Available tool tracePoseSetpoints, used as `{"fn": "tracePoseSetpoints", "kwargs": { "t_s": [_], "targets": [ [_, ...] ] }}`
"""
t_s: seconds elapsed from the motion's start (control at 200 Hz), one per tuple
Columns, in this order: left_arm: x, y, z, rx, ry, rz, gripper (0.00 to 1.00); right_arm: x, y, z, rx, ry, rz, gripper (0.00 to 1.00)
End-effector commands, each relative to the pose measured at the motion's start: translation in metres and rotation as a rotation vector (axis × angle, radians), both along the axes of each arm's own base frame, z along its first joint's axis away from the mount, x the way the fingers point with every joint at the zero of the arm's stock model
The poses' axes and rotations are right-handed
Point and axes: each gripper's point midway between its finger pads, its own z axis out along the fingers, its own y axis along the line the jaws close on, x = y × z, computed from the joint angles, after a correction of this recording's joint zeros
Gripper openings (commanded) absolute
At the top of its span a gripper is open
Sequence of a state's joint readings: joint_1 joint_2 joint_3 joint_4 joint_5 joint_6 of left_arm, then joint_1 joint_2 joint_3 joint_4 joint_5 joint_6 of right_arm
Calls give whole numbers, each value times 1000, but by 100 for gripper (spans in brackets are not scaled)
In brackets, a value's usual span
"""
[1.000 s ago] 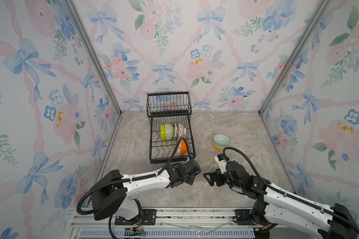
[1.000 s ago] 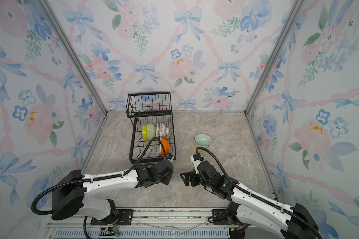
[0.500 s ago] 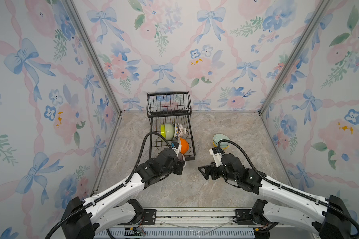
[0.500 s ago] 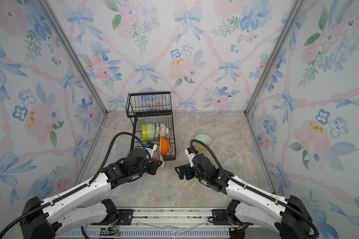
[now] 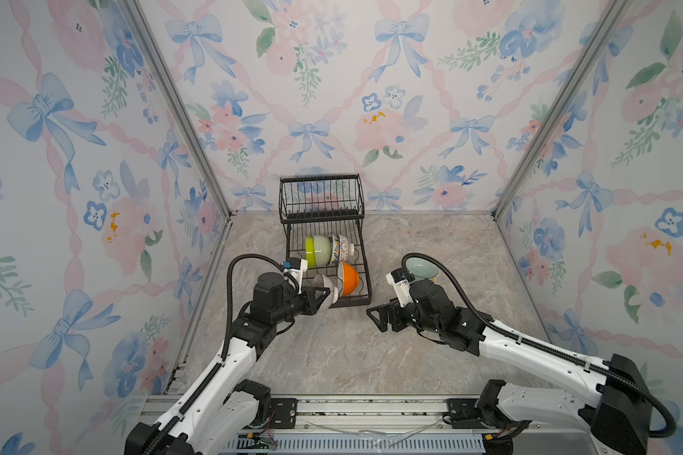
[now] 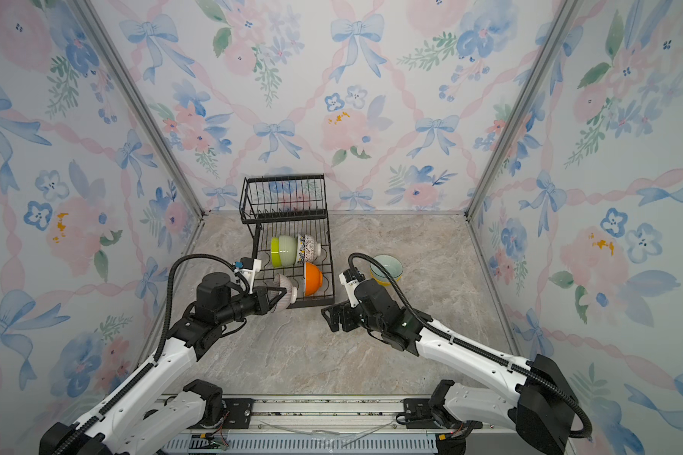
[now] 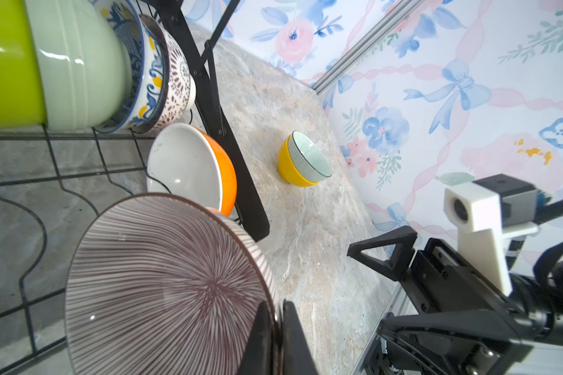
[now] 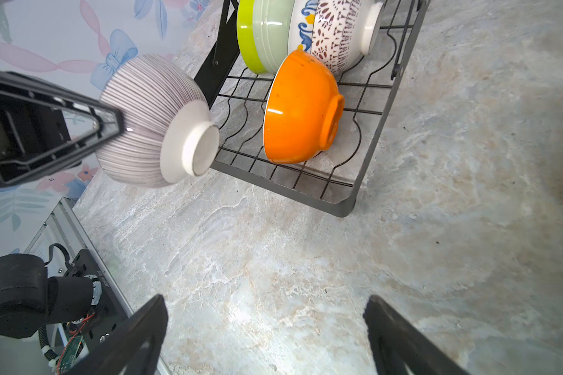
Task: Load bowls into a dish rack
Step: Place the bowl in the dish rack.
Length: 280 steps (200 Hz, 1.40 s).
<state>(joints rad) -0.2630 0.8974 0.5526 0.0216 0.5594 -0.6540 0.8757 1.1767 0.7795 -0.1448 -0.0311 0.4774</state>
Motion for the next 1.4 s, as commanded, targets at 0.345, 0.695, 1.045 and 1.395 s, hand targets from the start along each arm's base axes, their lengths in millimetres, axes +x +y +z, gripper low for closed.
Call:
{"fn": "tracePoseSetpoints", "kwargs": {
  "t_s": [0.345,0.695,1.045,1.395],
  "targets": [
    [48,-1,27,-210,-120,-43,0,20,20,3,-9,4,13,96],
    [69,-2,2,-235,-83,-48,0,28,27,-5,-33,35,1,96],
    [75,-6,-20,-283,-47,-56,0,34,24,-4,-33,30,-41,96],
    [77,-23,-35,-310,-18,-106,0,34,23,-12,-46,50,-53,96]
  ]
}}
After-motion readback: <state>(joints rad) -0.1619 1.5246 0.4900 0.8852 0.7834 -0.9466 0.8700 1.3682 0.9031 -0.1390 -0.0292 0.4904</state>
